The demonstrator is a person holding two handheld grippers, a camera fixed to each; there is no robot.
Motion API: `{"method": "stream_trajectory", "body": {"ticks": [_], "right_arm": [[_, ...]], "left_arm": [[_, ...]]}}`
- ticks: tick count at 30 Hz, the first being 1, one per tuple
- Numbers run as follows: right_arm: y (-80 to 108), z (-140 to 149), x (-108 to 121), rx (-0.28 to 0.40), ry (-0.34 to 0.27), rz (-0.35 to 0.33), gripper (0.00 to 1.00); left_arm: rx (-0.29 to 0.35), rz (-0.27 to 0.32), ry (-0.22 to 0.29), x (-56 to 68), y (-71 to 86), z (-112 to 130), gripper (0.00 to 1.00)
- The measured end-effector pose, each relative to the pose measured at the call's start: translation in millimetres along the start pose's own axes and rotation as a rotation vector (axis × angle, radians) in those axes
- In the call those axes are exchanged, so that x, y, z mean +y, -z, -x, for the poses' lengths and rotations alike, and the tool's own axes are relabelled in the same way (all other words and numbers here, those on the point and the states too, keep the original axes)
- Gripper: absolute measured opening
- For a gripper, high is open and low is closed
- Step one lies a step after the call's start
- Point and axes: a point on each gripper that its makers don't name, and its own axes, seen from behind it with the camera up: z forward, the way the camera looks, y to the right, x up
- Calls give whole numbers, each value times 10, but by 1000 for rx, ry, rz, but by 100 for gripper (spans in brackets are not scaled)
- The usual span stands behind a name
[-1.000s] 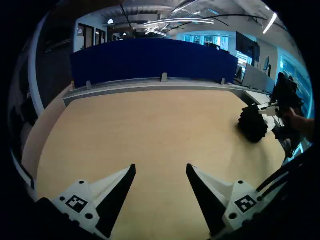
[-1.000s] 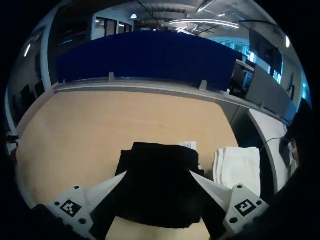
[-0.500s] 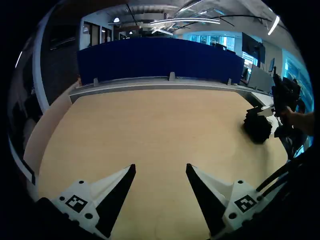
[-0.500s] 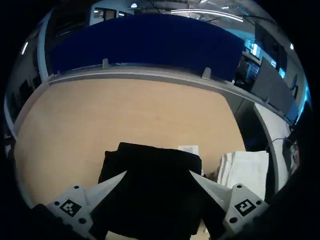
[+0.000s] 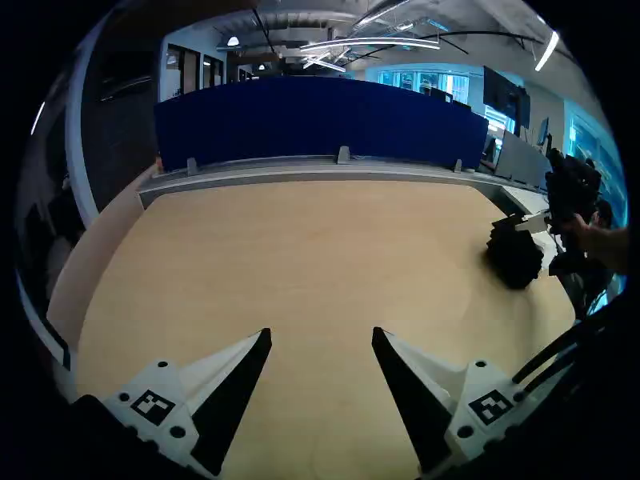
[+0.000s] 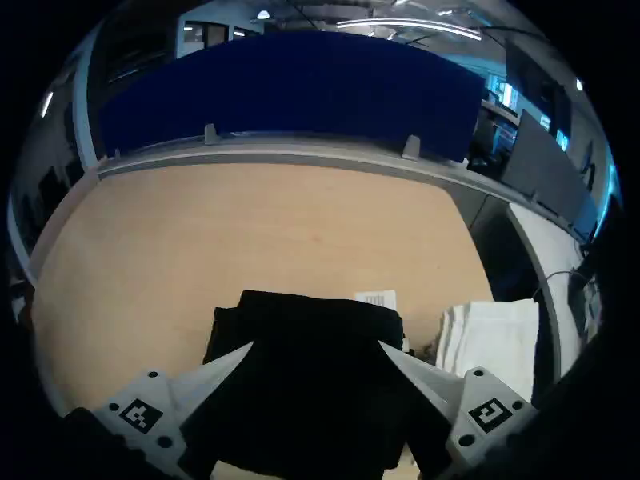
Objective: Fold towel
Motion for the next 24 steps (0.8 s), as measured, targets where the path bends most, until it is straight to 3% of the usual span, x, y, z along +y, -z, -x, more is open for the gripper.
{"method": "stream_trajectory", "body": {"ticks": [9, 20, 24], "right_arm": [[464, -24, -160, 82, -10, 10, 100], [1114, 346, -319, 129, -59, 61, 100], [1306, 416, -385, 175, -89, 68, 100]], "left_arm": [[24, 18, -4, 1, 15, -72, 93], [56, 58, -13, 35, 15, -202, 93], [67, 70, -19, 42, 17, -255, 93]]}}
